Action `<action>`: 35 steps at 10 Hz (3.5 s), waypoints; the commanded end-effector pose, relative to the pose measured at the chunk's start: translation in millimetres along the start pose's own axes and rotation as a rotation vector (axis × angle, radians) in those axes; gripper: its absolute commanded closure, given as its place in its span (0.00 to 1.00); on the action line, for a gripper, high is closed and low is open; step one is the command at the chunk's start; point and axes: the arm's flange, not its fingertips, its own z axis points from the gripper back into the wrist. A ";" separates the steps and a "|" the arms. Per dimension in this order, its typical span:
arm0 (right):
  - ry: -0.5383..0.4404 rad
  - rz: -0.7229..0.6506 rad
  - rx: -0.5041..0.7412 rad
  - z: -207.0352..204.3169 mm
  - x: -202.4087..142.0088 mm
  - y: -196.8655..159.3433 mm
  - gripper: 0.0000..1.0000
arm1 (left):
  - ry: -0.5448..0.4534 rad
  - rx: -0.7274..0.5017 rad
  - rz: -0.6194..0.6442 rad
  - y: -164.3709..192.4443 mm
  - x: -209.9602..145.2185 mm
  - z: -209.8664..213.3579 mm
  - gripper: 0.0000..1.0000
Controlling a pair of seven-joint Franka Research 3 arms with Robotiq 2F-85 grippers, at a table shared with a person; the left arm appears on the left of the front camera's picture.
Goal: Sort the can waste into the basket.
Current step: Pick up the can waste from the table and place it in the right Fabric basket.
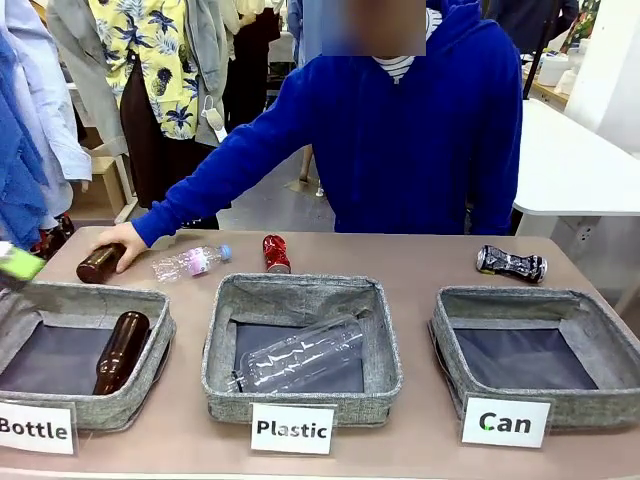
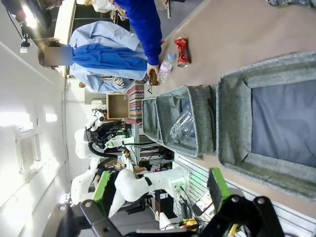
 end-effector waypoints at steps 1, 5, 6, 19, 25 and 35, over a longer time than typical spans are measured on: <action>0.002 0.028 0.004 1.5 0.0 0.7 0.00 | 0.035 -0.018 0.107 25.6 42.9 36.2 0.00; 0.002 0.028 0.004 1.5 0.0 0.7 0.00 | -0.277 -0.370 0.520 89.7 6.9 167.5 0.00; 0.002 0.028 0.004 1.5 0.0 0.7 0.00 | -0.431 -0.463 0.685 109.3 -22.0 189.3 0.00; 0.002 0.028 0.004 1.5 0.0 0.7 0.00 | -0.498 -0.247 0.809 73.6 -11.6 166.9 0.00; 0.002 0.028 0.004 1.5 0.0 0.7 0.00 | -0.259 0.203 0.733 11.7 124.7 60.9 0.00; 0.002 0.028 0.004 1.5 0.0 0.7 0.00 | 0.014 0.560 0.440 -64.1 234.9 -172.5 0.00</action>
